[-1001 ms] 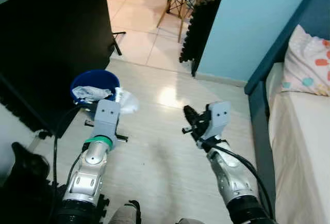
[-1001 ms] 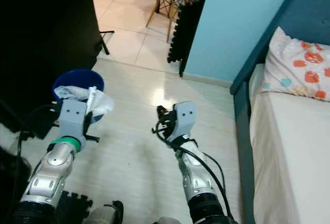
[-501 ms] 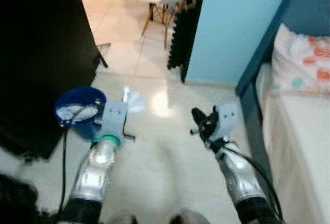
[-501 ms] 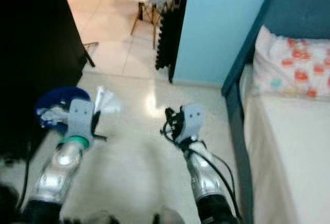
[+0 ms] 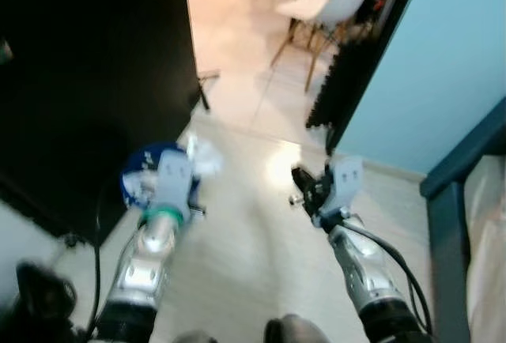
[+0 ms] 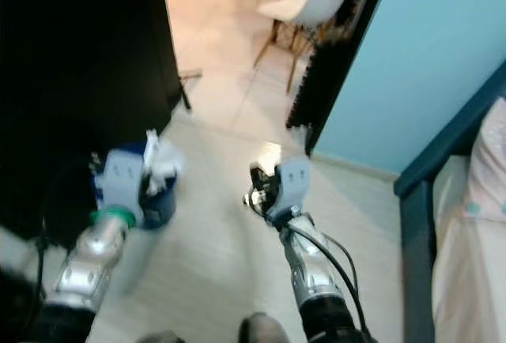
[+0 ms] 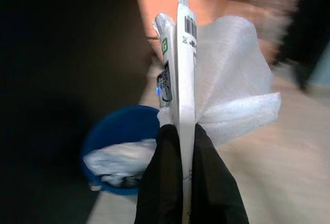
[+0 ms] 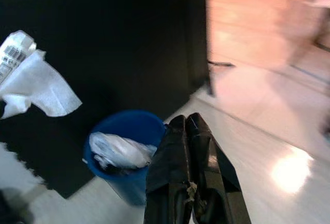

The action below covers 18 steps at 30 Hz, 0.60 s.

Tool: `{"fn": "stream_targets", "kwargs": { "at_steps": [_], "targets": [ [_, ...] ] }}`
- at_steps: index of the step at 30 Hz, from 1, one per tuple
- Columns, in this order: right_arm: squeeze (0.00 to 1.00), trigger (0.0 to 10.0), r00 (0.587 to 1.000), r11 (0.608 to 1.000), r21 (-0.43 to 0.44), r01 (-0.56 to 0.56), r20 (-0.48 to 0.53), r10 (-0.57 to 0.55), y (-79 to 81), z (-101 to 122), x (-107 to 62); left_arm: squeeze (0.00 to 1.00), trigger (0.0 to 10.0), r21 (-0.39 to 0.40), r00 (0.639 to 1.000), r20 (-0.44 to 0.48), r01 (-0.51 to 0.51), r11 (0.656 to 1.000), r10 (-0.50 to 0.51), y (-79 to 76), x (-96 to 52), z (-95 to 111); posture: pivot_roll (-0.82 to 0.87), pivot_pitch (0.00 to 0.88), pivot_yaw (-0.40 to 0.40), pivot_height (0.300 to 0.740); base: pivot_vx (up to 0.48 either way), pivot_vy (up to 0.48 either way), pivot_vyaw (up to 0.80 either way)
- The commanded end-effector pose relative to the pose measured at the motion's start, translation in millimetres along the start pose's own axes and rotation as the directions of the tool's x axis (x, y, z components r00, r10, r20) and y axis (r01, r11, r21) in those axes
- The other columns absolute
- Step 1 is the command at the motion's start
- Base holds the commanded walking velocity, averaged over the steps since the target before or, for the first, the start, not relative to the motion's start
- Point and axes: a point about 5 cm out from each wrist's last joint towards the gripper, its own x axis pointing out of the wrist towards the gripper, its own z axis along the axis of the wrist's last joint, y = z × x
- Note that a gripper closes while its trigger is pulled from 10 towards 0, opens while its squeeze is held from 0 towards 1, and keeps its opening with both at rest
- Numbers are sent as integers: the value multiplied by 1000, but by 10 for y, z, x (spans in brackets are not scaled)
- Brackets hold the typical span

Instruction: Clean up the room

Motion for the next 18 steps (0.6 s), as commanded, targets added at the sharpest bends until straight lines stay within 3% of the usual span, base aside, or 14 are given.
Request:
{"fn": "stream_targets", "kwargs": {
  "at_steps": [1, 18],
  "targets": [
    [0, 10000, 1000, 1000, 22, -10, -2, 10, 67, -25, 12, 0, 10000, 10, 999, -30, -15, 1000, 16, 50, -32, -81, 39, 0, 7, 720, 450, 0, 0],
    [0, 10000, 1000, 1000, 24, 15, -5, -15, 43, -32, 12, 0, 10000, 12, 1000, -29, -6, 1000, 6, 49, -9, -74, 36, 0, 15, 720, 448, 0, 0]
  ]
}}
